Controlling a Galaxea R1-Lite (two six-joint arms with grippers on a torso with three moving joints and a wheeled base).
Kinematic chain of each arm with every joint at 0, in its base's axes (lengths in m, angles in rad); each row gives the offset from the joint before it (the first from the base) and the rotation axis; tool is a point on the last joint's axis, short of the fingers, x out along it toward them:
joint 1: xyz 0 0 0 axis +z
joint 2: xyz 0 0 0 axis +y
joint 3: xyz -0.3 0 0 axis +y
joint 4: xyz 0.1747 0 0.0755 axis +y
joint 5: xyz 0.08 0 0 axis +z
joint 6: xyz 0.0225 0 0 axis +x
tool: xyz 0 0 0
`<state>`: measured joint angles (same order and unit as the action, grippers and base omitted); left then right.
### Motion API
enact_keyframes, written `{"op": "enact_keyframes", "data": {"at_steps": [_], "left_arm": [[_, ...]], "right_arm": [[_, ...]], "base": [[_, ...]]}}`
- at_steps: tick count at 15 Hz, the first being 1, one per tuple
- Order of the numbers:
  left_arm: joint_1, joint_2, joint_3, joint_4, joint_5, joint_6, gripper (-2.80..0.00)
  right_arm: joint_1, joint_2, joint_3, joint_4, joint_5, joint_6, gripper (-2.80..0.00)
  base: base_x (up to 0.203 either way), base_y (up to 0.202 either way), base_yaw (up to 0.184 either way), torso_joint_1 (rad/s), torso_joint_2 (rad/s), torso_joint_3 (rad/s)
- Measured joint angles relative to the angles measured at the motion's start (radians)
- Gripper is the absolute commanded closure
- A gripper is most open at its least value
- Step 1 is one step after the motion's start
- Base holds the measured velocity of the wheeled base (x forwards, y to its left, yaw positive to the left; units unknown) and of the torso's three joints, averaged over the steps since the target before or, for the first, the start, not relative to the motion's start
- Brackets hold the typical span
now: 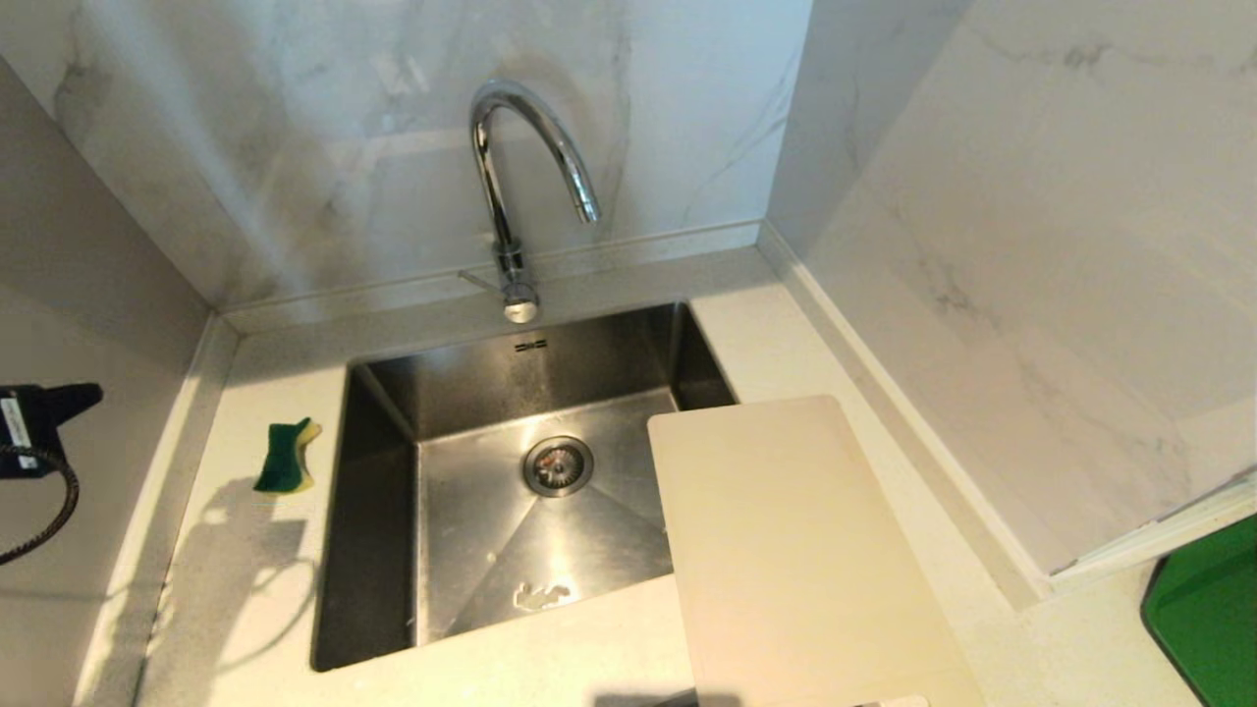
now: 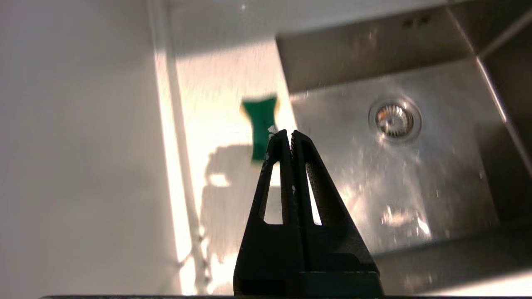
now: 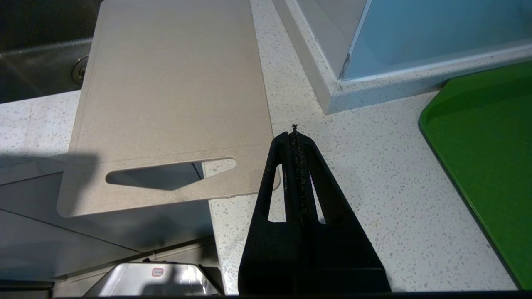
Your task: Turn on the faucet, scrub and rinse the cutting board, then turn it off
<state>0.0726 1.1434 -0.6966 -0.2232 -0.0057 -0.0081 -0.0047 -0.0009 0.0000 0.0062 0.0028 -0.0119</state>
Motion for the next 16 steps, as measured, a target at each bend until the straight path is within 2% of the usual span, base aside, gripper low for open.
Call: {"op": "enact_keyframes", "data": {"at_steps": [6,10,16], "left_arm": [[0.015,-0.344,0.276,0.091,-0.028,0.0,0.0],[0.015,-0.564,0.418,0.148,-0.04,-0.001,0.0],[-0.043,-0.858,0.595,0.187,-0.028,0.038,0.0]], "right_arm": [[0.0,0.0,0.0,0.0,0.0,0.0,0.0],[0.0,0.0,0.0,0.0,0.0,0.0,0.0],[0.0,0.0,0.0,0.0,0.0,0.0,0.0]], "base": [[0.0,0.0,0.0,0.0,0.0,0.0],[0.0,0.0,0.0,0.0,0.0,0.0],[0.0,0.0,0.0,0.0,0.0,0.0]]}}
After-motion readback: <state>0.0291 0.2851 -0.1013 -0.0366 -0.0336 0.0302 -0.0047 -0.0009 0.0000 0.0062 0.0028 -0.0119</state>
